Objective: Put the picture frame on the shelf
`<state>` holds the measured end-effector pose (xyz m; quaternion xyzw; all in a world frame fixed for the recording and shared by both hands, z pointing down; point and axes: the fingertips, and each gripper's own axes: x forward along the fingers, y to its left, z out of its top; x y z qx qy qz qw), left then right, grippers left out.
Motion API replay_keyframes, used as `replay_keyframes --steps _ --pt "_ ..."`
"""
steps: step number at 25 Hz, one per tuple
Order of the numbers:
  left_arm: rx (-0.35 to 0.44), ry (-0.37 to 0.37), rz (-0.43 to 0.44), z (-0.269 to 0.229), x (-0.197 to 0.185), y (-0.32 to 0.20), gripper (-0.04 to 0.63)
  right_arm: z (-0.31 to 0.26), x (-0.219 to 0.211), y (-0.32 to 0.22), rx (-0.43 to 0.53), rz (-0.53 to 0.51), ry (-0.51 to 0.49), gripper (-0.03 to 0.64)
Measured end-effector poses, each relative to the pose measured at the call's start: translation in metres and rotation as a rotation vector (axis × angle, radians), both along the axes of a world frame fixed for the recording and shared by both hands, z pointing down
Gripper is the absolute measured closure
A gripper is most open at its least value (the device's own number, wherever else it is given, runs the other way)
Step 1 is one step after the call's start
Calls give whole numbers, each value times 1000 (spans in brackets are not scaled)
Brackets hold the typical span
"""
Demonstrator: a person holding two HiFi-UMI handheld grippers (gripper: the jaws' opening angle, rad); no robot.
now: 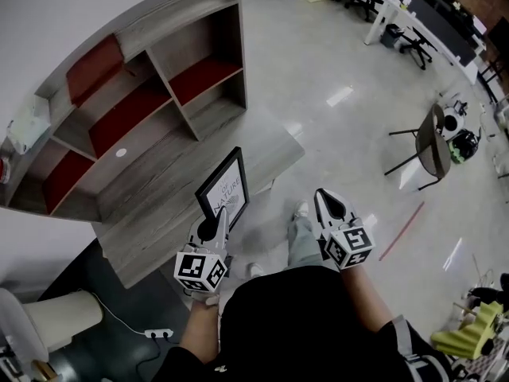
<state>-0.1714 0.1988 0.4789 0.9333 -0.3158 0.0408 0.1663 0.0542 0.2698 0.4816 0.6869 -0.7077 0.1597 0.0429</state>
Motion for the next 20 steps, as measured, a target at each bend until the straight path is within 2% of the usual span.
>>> replay_keyframes --steps 5,13,20 --pt "1 -20 -99 -1 43 -55 577 1 41 -74 0 -114 -14 617" --pt "26 -7 -285 -28 119 -144 577 -6 119 -179 -17 -277 -45 617" --pt "35 12 -453 -43 152 -183 577 -2 162 -238 -34 -402 -44 617"
